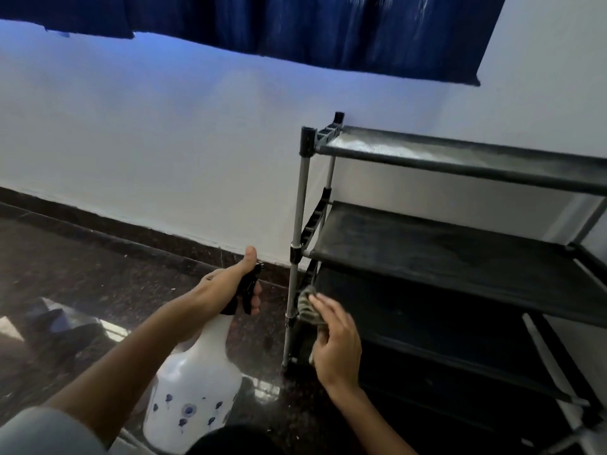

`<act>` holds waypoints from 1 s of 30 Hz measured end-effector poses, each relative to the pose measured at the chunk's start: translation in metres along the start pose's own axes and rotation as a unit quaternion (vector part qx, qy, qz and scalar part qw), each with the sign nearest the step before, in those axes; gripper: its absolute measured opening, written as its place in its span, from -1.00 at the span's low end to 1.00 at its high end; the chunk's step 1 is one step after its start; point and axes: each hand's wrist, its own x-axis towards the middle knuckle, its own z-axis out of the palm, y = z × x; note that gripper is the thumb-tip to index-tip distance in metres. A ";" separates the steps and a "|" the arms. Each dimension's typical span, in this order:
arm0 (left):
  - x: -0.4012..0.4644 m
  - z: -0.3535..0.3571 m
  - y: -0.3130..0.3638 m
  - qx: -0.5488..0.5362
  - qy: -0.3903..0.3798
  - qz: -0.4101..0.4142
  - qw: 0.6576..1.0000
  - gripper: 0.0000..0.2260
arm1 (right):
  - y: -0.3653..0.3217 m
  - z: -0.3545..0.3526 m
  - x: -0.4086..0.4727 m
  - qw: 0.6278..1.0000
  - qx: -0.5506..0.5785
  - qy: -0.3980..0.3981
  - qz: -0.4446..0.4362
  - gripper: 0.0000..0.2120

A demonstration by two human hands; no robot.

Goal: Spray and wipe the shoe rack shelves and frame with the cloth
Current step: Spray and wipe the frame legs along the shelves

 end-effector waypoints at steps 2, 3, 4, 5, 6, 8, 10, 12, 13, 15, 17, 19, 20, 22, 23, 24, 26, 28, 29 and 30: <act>0.002 0.003 -0.018 0.008 0.005 -0.014 1.000 -0.36 | -0.005 0.007 0.012 0.996 -0.020 0.046 -0.067 -0.44; 0.003 0.005 -0.027 0.017 -0.001 -0.021 1.000 -0.37 | -0.006 0.013 0.018 0.992 -0.033 0.067 -0.100 -0.50; 0.005 0.006 -0.036 0.021 -0.009 -0.028 0.999 -0.36 | -0.006 0.020 0.023 0.987 -0.049 0.078 -0.133 -0.54; 0.008 0.007 -0.045 0.016 -0.015 -0.035 0.999 -0.36 | -0.003 0.027 0.027 0.980 -0.074 0.074 -0.168 -0.58; 0.010 0.008 -0.054 0.001 -0.016 -0.042 0.999 -0.35 | 0.002 0.035 0.028 0.971 -0.108 0.055 -0.205 -0.62; 0.015 0.008 -0.069 -0.033 -0.004 -0.062 0.998 -0.32 | 0.017 0.051 0.020 0.951 -0.175 -0.009 -0.255 -0.63; 0.022 0.008 -0.081 -0.060 0.005 -0.064 0.996 -0.30 | 0.031 0.063 0.000 0.950 -0.200 -0.082 -0.227 -0.54; 0.029 0.006 -0.091 -0.075 0.005 -0.061 0.995 -0.28 | 0.038 0.070 -0.016 0.962 -0.180 -0.095 -0.180 -0.52; 0.031 0.005 -0.095 -0.072 -0.001 -0.067 0.995 -0.27 | 0.038 0.072 -0.019 0.968 -0.166 -0.075 -0.173 -0.56; 0.033 0.005 -0.101 -0.078 -0.005 -0.073 0.994 -0.28 | 0.032 0.071 -0.012 0.971 -0.140 -0.012 -0.191 -0.65; 0.033 0.005 -0.106 -0.094 0.000 -0.065 0.993 -0.31 | 0.025 0.066 0.005 0.969 -0.126 0.045 -0.207 -0.66; 0.029 0.007 -0.107 -0.089 0.006 -0.066 0.994 -0.32 | 0.024 0.063 0.015 0.960 -0.157 0.038 -0.227 -0.67; 0.025 0.008 -0.106 -0.086 0.011 -0.068 0.994 -0.32 | 0.026 0.062 0.014 0.953 -0.185 -0.001 -0.241 -0.68; 0.017 0.010 -0.102 -0.077 0.020 -0.066 0.995 -0.33 | 0.029 0.058 0.001 0.936 -0.223 -0.121 -0.245 -0.57; 0.013 0.011 -0.100 -0.071 0.023 -0.065 0.995 -0.33 | 0.033 0.056 -0.010 0.934 -0.219 -0.174 -0.222 -0.54; 0.010 0.011 -0.098 -0.064 0.025 -0.064 0.996 -0.33 | 0.038 0.054 -0.020 0.939 -0.201 -0.210 -0.185 -0.52; 0.005 0.015 -0.096 -0.060 0.029 -0.057 0.996 -0.34 | 0.048 0.051 -0.040 0.961 -0.155 -0.215 -0.083 -0.46; 0.002 0.020 -0.095 -0.044 0.034 -0.053 0.997 -0.37 | 0.055 0.045 -0.055 0.973 -0.137 -0.187 -0.003 -0.37; 0.001 0.023 -0.095 -0.033 0.039 -0.053 0.997 -0.38 | 0.058 0.043 -0.060 0.975 -0.132 -0.178 0.026 -0.34; 0.001 0.026 -0.096 -0.030 0.045 -0.053 0.997 -0.39 | 0.060 0.041 -0.063 0.975 -0.128 -0.173 0.046 -0.32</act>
